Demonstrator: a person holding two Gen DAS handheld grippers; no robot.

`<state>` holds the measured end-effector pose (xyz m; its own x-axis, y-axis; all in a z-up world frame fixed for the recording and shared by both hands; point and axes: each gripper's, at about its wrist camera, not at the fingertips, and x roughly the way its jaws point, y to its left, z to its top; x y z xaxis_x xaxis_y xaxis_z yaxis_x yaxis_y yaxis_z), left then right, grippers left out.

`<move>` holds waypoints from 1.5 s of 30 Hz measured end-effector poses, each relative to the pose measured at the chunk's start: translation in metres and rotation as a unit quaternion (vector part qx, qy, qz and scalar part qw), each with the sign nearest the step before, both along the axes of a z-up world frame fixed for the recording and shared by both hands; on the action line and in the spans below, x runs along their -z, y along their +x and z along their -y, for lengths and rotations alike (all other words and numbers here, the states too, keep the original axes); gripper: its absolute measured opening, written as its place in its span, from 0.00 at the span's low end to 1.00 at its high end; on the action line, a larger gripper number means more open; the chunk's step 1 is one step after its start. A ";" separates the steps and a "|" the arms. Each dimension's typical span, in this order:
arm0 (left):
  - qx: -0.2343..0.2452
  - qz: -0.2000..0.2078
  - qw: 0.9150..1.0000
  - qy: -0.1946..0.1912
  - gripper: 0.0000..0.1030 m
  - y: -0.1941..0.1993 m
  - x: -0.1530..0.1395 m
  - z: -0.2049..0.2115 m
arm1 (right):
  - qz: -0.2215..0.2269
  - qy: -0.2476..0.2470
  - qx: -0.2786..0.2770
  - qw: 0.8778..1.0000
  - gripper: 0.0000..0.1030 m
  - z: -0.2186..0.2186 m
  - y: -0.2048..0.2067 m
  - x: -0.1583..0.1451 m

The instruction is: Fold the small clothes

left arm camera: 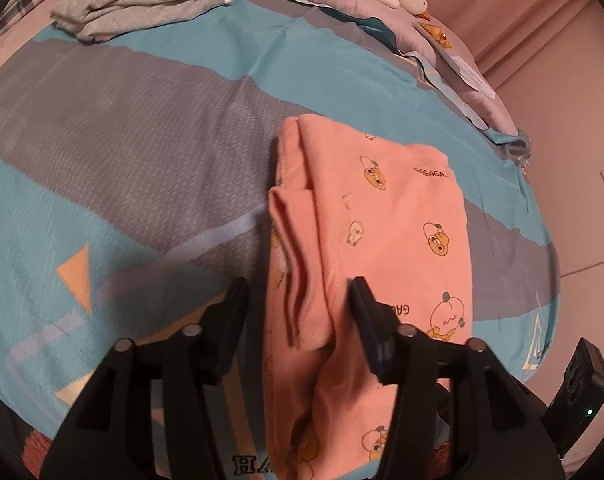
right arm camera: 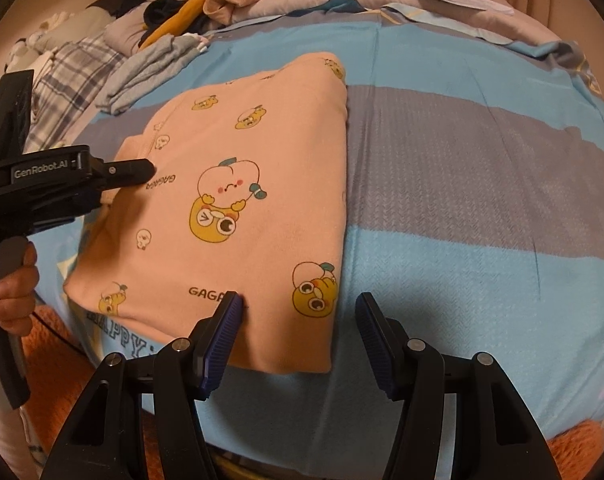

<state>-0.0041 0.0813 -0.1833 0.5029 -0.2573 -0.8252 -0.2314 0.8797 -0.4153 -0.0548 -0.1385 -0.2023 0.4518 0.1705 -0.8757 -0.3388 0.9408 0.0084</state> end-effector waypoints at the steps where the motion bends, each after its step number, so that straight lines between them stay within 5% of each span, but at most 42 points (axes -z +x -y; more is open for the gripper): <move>1: -0.003 0.001 1.000 -0.006 0.55 -0.001 -0.001 -0.001 | -0.001 0.001 -0.001 1.000 0.57 0.001 0.000 -0.002; 6: -0.002 0.025 0.999 -0.028 0.75 -0.006 -0.012 -0.004 | 0.017 0.013 0.010 1.000 0.58 0.012 0.006 -0.016; 9: -0.001 0.027 0.999 -0.027 0.76 -0.007 -0.011 -0.002 | 0.021 0.020 0.024 0.999 0.69 0.017 0.012 -0.018; 24: 0.036 0.019 0.999 -0.026 0.76 -0.004 0.011 0.013 | 0.006 0.063 0.036 0.997 0.75 0.010 0.045 -0.014; 33: 0.045 0.021 0.996 -0.079 0.37 -0.001 0.017 0.017 | 0.005 0.051 0.022 0.998 0.75 -0.001 0.052 -0.008; 41: 0.046 0.047 0.997 -0.048 0.21 -0.006 -0.003 0.032 | 0.010 0.065 -0.010 0.998 0.29 -0.008 0.051 -0.011; 45: 0.058 0.076 0.994 -0.048 0.21 -0.009 -0.022 0.042 | 0.032 0.073 -0.014 0.997 0.23 -0.004 0.047 -0.027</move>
